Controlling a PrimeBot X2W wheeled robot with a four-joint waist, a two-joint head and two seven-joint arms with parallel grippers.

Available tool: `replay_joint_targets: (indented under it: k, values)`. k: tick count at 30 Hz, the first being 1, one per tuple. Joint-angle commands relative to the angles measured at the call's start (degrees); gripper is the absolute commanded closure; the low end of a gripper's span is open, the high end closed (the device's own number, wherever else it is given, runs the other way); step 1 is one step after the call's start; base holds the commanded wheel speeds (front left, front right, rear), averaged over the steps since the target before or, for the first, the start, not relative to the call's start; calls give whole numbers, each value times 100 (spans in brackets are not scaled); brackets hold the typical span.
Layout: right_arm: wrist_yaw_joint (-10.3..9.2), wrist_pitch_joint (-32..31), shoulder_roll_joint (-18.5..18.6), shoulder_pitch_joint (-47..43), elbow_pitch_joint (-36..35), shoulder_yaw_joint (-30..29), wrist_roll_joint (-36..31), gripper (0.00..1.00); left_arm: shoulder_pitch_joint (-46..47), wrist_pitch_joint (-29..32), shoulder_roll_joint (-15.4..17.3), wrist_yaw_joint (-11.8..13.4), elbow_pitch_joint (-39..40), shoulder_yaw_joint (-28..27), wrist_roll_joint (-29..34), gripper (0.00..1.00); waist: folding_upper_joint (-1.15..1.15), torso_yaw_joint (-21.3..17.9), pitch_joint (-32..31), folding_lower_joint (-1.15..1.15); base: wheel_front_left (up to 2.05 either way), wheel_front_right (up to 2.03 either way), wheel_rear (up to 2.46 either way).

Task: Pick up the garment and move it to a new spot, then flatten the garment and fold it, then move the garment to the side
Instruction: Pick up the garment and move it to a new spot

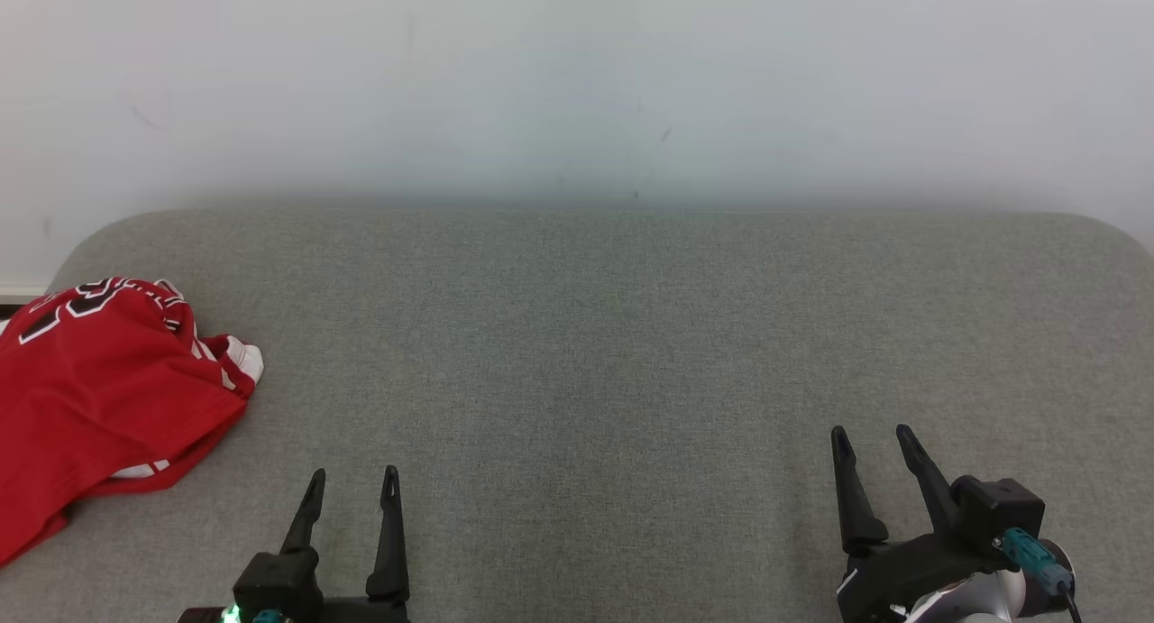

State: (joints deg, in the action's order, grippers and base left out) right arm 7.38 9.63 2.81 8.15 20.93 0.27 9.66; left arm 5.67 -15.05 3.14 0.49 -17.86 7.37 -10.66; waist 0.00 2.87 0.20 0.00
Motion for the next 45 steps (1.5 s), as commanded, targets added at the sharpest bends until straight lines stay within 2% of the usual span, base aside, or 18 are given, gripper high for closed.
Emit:
replay_joint_targets:
  k: [1,11,16,23,24,38,41,45]
  values:
    - [21,38,13,33,0,-2,-31,0,23,-21,-9,-11,-16,2,-32,0,0,-4,2,0,0,0,0]
    - [21,35,13,18,-10,-31,-49,0,31,-21,-16,3,-32,30,-112,0,0,11,13,0,0,0,0]
    - [21,48,10,-37,-54,-19,54,0,39,-21,-14,26,-53,28,-182,0,0,208,9,0,0,0,0]
    - [21,134,10,-60,-230,146,276,0,94,-20,-18,95,12,74,-328,0,0,838,-23,0,0,0,0]
    - [21,134,10,-60,-230,146,276,0,94,-20,-18,95,12,74,-328,0,0,838,-23,0,0,0,0]
    - [20,16,10,-230,-252,414,515,0,-293,264,212,295,474,-49,-417,0,0,2410,-203,0,0,0,0]
    - [20,20,11,-217,-250,459,535,0,-397,285,251,346,567,-96,-450,0,0,2631,-198,0,0,0,0]
    - [20,-38,12,-60,-258,642,509,0,-564,246,274,460,756,-228,-510,0,0,2712,-89,0,0,0,0]
